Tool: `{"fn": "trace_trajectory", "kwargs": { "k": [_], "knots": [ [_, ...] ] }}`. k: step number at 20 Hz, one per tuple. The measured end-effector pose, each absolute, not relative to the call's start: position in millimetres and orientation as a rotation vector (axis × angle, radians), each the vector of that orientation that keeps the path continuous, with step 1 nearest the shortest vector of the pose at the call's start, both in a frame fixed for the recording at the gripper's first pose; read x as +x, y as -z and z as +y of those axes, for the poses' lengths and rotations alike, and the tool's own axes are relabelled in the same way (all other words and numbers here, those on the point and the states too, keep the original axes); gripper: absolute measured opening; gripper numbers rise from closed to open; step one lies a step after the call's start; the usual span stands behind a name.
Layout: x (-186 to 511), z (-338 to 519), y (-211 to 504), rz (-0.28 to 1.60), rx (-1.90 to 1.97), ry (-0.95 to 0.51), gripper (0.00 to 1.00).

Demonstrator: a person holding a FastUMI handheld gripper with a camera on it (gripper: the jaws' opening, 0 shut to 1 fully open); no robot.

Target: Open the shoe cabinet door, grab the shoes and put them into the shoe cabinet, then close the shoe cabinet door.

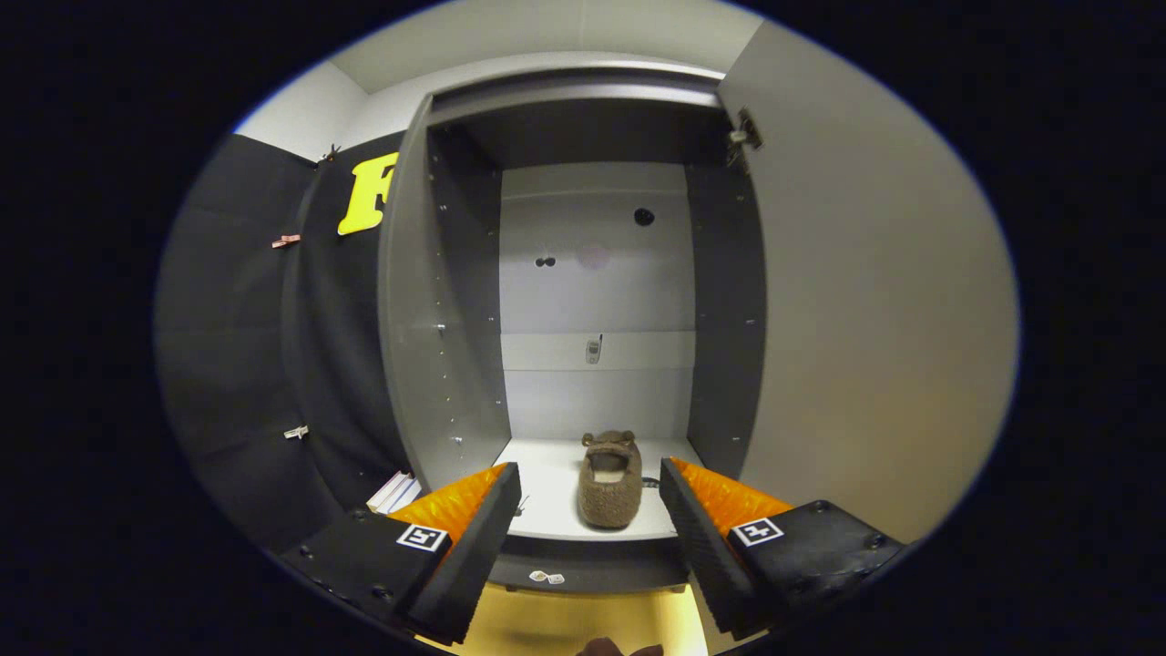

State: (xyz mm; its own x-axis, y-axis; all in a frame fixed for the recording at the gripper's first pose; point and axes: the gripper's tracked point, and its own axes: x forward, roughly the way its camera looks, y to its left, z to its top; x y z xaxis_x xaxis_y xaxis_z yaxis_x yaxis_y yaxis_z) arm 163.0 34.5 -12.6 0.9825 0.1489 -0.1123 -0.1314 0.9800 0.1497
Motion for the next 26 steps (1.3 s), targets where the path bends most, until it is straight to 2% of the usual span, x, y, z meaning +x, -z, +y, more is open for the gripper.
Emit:
{"fn": "trace_trajectory", "kwargs": {
  "k": [8,17,21,26],
  "knots": [
    [37.3,14.6,8.5,0.084,0.171,-0.196,0.97],
    [-69.7,-55.9,2.3,0.053,0.144,-0.252,0.98],
    [-90.3,-118.6,8.9,0.061,0.120,-0.188,0.98],
    [-68.2,-216.3,28.0,0.100,0.167,-0.012,0.98]
  ]
}}
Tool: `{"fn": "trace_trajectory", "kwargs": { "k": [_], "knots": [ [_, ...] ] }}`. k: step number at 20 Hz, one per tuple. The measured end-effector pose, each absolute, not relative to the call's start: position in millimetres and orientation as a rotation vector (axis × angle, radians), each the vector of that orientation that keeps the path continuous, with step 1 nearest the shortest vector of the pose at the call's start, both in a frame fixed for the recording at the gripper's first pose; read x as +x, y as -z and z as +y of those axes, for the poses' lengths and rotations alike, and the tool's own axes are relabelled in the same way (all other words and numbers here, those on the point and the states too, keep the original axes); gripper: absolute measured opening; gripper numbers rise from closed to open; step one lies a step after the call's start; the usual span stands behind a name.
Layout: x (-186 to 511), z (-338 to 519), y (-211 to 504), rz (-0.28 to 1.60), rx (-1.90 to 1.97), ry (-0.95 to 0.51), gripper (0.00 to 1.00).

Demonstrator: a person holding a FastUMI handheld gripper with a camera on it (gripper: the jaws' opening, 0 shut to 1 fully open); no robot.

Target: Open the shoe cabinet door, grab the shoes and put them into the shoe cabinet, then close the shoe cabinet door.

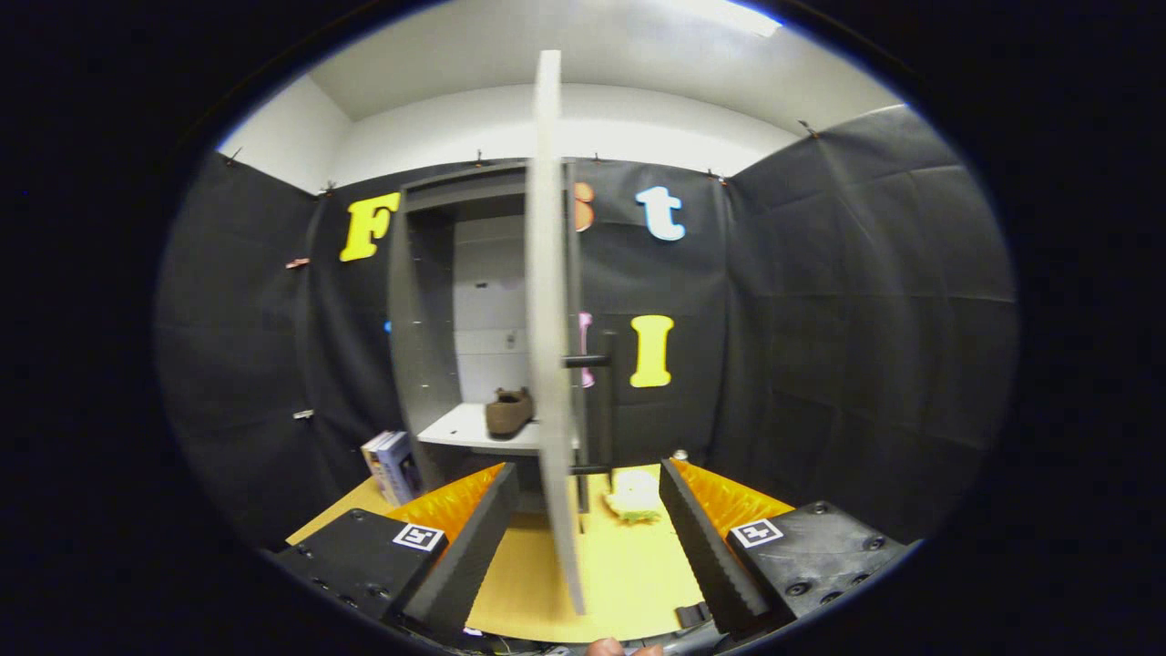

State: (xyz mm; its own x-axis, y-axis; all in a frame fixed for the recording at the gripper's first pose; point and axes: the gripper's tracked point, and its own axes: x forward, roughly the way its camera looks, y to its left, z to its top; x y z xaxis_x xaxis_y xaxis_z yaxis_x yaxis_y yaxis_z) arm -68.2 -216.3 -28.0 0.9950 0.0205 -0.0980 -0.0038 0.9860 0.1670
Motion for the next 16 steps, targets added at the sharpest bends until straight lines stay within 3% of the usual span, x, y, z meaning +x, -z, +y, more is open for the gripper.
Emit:
{"fn": "trace_trajectory", "kwargs": {
  "k": [4,8,16],
  "knots": [
    [-33.8,-268.8,45.3,0.120,0.190,0.058,0.98],
    [14.9,-261.5,53.5,0.155,0.202,0.026,0.98],
    [17.6,-233.1,47.1,0.143,0.189,0.010,0.98]
  ]
}}
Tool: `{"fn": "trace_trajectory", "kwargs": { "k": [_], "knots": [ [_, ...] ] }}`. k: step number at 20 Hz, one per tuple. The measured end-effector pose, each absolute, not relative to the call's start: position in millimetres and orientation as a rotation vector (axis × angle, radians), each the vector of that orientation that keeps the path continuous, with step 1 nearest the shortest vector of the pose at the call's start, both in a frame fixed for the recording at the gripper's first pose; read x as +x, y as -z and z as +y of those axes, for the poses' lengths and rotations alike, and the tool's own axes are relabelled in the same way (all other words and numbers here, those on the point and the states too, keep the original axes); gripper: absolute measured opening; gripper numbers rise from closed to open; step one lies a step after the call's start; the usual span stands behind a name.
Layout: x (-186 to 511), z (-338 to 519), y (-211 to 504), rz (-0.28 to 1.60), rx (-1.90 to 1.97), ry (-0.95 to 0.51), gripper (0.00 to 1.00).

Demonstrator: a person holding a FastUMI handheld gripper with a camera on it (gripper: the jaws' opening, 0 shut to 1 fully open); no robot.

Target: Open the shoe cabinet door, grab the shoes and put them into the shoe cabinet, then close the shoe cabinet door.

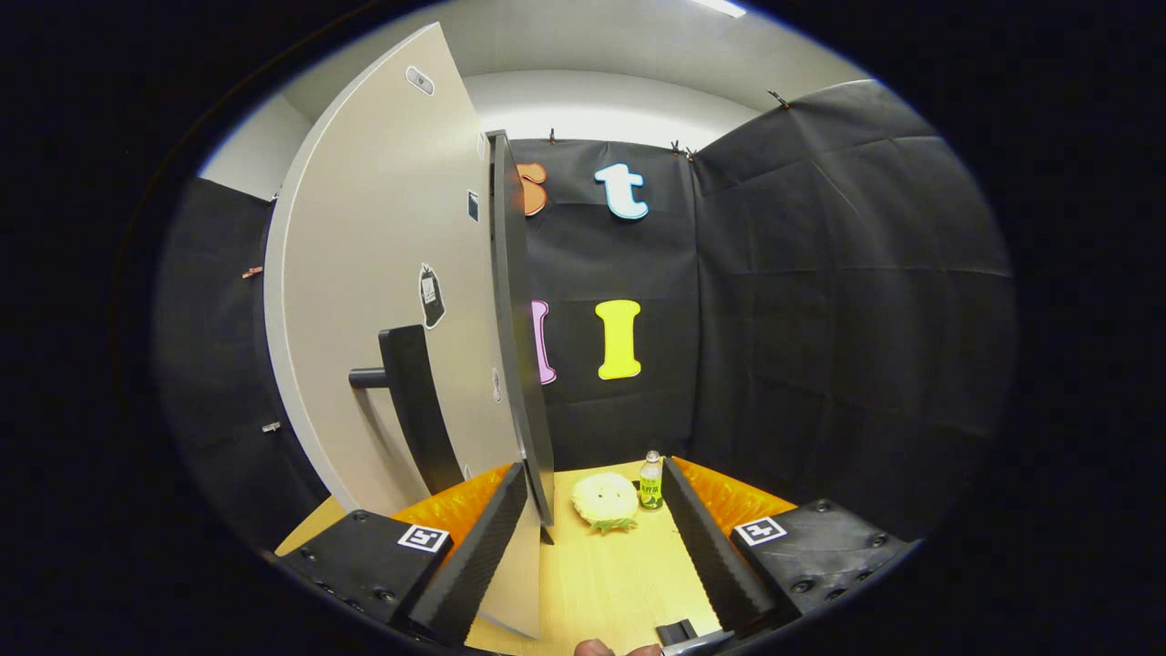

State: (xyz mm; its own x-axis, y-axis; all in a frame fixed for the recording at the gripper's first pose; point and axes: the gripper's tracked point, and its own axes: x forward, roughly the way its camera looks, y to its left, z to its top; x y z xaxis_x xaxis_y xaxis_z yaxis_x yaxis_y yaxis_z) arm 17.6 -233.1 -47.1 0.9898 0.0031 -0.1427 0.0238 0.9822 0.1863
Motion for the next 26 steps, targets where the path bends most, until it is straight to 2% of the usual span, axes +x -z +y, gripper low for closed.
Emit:
{"fn": "trace_trajectory", "kwargs": {
  "k": [12,26],
  "knots": [
    [14.4,-117.0,41.2,0.130,0.167,0.001,0.98],
    [33.6,21.2,48.5,0.167,0.216,-0.200,0.98]
  ]
}}
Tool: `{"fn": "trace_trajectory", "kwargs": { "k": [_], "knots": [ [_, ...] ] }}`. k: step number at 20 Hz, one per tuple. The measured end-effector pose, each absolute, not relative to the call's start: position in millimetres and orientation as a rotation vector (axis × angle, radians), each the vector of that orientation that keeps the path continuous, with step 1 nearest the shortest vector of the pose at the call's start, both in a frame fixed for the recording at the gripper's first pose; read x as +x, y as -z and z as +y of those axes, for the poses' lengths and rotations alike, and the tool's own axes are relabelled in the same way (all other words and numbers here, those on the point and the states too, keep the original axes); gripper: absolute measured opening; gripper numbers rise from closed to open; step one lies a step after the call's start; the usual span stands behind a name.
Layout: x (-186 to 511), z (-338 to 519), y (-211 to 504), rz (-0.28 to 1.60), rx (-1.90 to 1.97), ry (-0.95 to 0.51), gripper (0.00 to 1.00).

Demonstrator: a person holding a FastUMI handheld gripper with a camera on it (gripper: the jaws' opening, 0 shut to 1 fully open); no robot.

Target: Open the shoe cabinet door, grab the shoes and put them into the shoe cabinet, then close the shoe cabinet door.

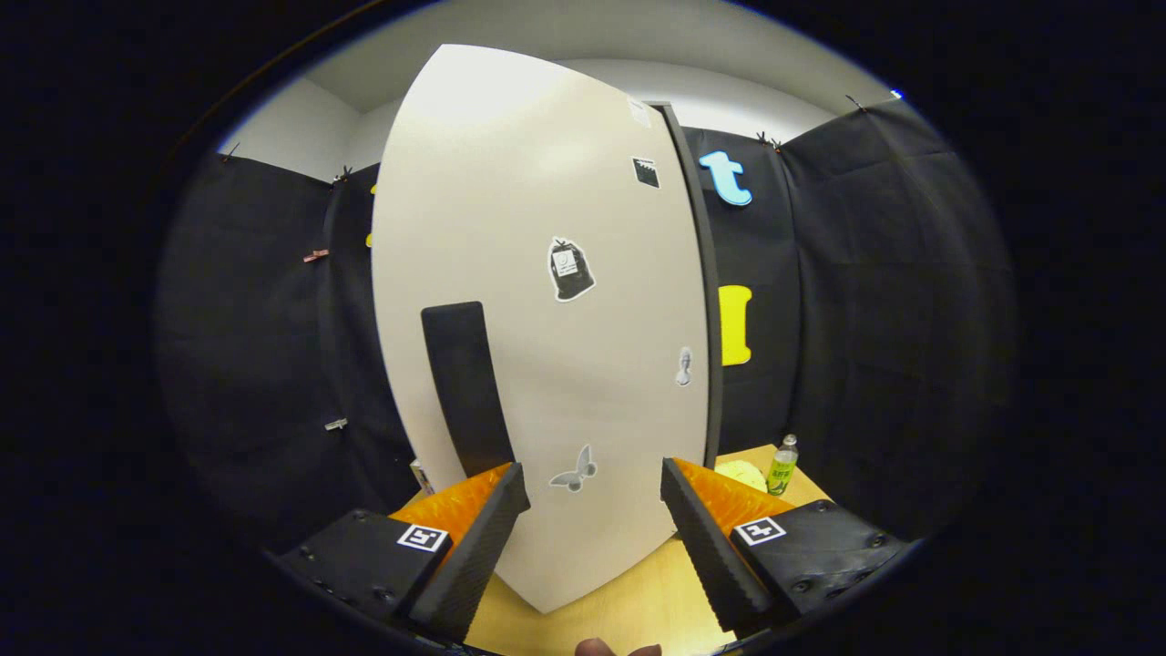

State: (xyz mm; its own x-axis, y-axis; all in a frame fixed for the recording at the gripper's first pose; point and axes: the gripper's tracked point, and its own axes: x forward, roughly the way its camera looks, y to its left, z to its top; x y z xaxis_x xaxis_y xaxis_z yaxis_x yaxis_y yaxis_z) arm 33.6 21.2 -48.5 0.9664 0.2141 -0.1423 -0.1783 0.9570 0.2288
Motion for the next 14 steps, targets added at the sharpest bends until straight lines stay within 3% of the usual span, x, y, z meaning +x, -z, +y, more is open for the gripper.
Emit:
{"fn": "trace_trajectory", "kwargs": {
  "k": [14],
  "knots": [
    [31.6,6.6,38.7,0.114,0.177,-0.136,0.98]
  ]
}}
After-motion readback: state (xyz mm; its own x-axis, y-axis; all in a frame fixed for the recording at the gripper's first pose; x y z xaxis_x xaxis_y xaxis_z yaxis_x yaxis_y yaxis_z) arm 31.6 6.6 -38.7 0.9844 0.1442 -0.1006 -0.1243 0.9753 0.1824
